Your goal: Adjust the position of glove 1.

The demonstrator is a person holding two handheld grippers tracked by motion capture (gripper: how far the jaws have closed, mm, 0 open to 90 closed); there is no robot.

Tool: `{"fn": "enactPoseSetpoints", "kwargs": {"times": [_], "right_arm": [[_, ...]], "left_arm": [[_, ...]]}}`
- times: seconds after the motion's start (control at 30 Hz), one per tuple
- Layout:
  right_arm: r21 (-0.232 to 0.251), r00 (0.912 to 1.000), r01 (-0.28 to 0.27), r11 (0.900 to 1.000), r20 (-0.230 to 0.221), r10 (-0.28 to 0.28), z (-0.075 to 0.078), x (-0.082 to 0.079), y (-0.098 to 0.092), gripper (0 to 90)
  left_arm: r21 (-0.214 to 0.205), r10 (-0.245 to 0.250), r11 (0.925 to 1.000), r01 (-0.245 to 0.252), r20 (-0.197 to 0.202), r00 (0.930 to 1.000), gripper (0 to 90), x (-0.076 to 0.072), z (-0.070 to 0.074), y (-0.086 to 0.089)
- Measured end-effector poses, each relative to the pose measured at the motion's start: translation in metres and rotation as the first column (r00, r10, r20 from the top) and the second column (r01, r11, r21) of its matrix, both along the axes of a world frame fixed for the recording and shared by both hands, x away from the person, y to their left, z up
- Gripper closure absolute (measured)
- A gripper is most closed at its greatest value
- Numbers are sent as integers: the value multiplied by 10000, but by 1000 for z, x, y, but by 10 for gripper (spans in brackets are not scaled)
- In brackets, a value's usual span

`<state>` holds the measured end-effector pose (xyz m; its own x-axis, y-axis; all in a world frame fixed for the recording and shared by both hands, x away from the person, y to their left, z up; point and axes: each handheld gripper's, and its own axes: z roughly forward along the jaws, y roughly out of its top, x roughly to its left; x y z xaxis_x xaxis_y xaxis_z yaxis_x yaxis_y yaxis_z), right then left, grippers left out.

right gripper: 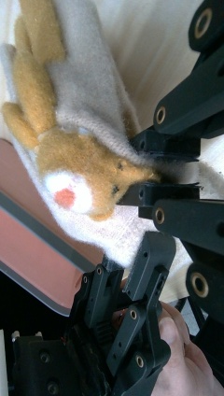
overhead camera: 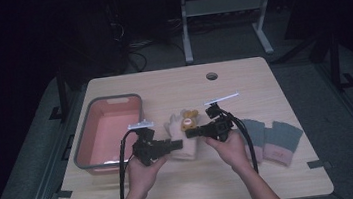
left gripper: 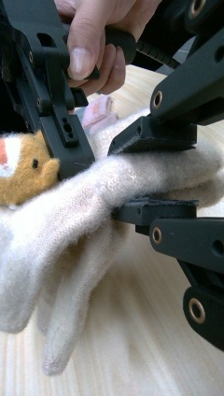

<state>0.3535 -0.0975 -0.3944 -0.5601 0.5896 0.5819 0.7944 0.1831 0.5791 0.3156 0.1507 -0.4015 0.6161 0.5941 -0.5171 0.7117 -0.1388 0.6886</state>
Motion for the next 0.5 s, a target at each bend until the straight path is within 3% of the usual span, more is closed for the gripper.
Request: {"fn": "enactPoseSetpoints", "kwargs": {"times": [0.2, 0.5], "right_arm": [[-34, 9996, -104, 9999, 269, 105, 12, 5, 6, 805], [-13, 9997, -174, 9998, 159, 174, 18, 8, 13, 805]], "left_arm": [[-52, -8, 10000, 8, 103, 9999, 694, 4, 7, 6], [-59, 6, 10000, -6, 94, 10000, 694, 6, 13, 13]]}}
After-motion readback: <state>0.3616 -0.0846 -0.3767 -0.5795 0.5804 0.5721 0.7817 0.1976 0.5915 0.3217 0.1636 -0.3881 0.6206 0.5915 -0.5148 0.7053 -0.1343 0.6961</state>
